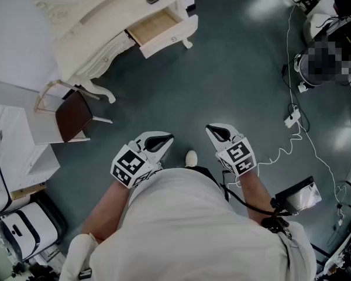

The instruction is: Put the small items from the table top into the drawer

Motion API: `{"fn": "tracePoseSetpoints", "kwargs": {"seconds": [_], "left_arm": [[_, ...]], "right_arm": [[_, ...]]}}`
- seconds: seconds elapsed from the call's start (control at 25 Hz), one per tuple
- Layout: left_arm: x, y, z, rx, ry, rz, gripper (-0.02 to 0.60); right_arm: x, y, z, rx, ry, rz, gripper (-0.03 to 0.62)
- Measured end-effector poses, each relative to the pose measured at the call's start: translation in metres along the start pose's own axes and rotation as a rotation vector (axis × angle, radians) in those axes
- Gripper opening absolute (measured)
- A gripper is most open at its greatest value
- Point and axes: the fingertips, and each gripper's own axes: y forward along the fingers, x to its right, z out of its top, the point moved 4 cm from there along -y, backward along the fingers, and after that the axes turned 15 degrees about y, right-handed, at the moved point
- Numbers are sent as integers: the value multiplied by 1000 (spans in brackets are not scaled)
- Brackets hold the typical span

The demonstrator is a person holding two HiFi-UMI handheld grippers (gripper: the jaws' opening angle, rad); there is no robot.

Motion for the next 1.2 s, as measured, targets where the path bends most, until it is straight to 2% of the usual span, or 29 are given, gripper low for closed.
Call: {"fn": "tracePoseSetpoints", "kwargs": {"seconds": [0.28,0.44,0.68,0.8,0.88,0.96,1.08,1.2], "left_arm": [[-13,-23,-20,7,-59,65,2],[-41,-36,-37,13,-92,88,2],[-141,-49,-48,75,-81,70,2],[-200,-65,-46,100,-64,47,2],[-236,-80,-44,128,-52,32,2],[-272,-97,-46,148,-44,14,2],[-322,-122,-60,157,-34,-18,2],[-365,-141,-78,152,-37,-19,2]], "right_arm": [[-11,26,0,-50,-48,47,0],[-17,54,15,-66,-59,54,0],[-9,128,60,-94,-27,8,2],[-12,163,98,-90,-12,-47,3],[-17,187,125,-87,-13,-69,47],[-21,216,153,-87,-19,-98,55],[-27,261,191,-71,-12,-145,58],[-28,299,222,-51,-21,-184,71]]}}
